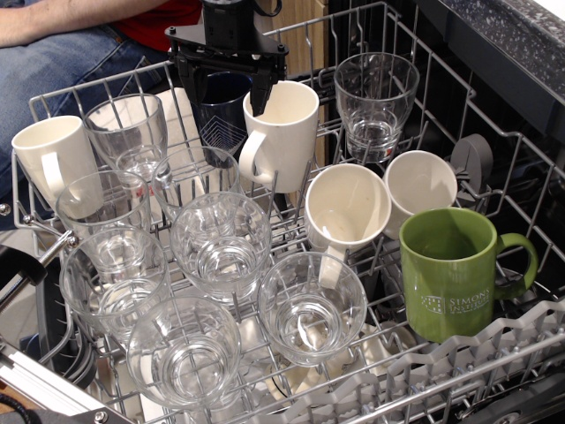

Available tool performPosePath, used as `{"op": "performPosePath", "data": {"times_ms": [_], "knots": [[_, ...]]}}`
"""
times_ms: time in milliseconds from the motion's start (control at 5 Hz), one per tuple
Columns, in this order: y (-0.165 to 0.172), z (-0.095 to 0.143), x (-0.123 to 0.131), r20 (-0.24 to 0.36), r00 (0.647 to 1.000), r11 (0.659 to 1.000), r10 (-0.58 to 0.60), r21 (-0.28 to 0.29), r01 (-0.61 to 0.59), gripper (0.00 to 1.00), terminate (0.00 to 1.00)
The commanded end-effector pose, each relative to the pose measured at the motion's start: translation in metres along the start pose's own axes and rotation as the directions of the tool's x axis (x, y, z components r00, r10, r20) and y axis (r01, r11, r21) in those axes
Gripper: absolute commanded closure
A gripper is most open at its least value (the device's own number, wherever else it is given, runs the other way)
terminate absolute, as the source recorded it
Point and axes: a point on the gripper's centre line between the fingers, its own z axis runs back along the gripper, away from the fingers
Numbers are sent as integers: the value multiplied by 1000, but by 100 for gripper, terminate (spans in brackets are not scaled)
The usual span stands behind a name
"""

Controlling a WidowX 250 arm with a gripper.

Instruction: Pick up green mug

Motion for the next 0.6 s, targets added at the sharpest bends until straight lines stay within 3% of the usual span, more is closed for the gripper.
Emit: {"op": "performPosePath", "data": {"times_ms": [0,400], "knots": [[0,0,0,0,1000,1000,0,0,0,0,0],[-65,38,-25,-87,996,988,17,-150,-30,0,0]]}}
